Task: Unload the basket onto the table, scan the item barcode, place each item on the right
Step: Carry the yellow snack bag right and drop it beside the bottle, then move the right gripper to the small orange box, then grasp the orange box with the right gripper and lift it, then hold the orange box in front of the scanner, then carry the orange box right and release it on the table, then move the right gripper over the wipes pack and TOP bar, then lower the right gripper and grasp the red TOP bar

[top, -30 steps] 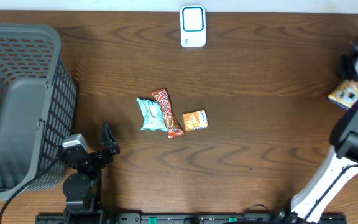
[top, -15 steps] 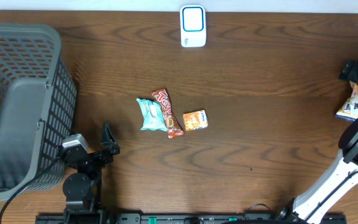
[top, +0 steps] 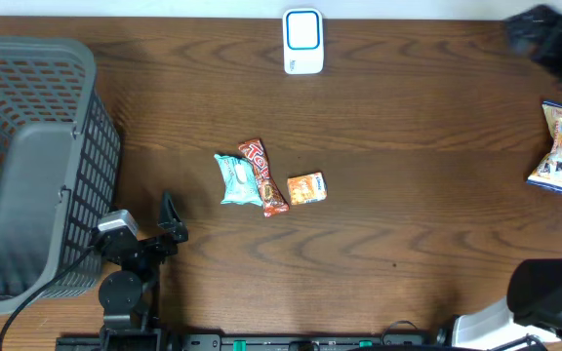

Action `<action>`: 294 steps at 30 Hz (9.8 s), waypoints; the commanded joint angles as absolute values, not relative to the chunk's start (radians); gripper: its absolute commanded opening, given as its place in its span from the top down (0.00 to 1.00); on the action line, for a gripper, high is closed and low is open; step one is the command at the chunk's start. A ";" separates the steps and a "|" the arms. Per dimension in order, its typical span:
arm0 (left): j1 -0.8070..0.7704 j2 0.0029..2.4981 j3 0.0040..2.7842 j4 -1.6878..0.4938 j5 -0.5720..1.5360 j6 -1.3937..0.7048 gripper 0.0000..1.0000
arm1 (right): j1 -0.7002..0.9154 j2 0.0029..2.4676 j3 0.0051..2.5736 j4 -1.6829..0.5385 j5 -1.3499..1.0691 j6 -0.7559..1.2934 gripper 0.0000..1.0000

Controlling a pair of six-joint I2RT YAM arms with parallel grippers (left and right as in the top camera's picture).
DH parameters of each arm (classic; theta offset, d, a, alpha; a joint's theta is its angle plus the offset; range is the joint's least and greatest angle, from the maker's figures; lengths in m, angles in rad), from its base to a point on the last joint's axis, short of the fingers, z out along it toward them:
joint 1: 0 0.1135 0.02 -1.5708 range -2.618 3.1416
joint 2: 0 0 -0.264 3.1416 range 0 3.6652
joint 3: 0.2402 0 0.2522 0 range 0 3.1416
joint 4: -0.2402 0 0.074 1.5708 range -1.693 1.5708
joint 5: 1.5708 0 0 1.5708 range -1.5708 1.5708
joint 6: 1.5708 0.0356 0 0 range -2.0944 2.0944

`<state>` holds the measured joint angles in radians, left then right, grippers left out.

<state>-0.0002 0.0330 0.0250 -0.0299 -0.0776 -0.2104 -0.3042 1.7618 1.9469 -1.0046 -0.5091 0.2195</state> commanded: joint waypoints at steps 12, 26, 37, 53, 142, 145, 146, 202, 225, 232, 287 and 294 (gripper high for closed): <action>0.002 0.032 0.006 -0.067 -0.088 -0.216 0.02 | 0.213 2.010 1.850 -1.245 -0.575 -0.322 0.33; 0.002 0.032 0.006 -0.067 -0.088 -0.216 0.02 | 0.335 2.286 1.848 -1.293 -0.515 -0.324 0.15; 0.002 0.032 0.006 -0.067 -0.088 -0.216 0.02 | 0.357 2.361 1.839 -1.264 -0.558 -0.342 0.23; 0.002 0.032 0.006 -0.067 -0.088 -0.216 0.02 | 0.385 2.365 1.676 -1.174 -0.581 -0.329 0.99; 0.002 0.032 0.006 -0.067 -0.088 -0.216 0.02 | 0.318 1.855 1.503 -0.360 -0.132 0.149 0.99; 0.002 0.032 0.006 -0.067 -0.088 -0.216 0.02 | 0.334 1.869 1.503 -0.244 -0.068 0.104 0.99; 0.002 0.032 0.006 -0.067 -0.088 -0.215 0.02 | 0.335 1.874 1.503 -0.200 -0.063 0.096 0.99; 0.002 0.032 0.006 -0.067 -0.088 -0.216 0.02 | -0.020 2.212 1.957 -0.857 0.904 0.074 0.99; 0.002 0.032 0.006 -0.067 -0.088 -0.216 0.02 | -0.220 2.004 1.844 -0.854 0.173 0.128 0.01; 0.002 0.032 0.006 -0.067 -0.088 -0.216 0.02 | -0.052 1.937 1.843 -0.867 -0.580 0.159 0.01; 0.002 0.032 0.006 -0.067 -0.088 -0.216 0.02 | 0.874 2.363 1.912 -1.010 0.277 0.526 0.27; 0.002 0.032 0.006 -0.067 -0.088 -0.216 0.02 | 0.886 2.363 1.971 -1.066 0.286 0.526 0.27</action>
<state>-0.0002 0.0330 0.0250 -0.0299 -0.0772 -0.2104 0.8795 2.3497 1.9244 -1.0443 0.2665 0.5091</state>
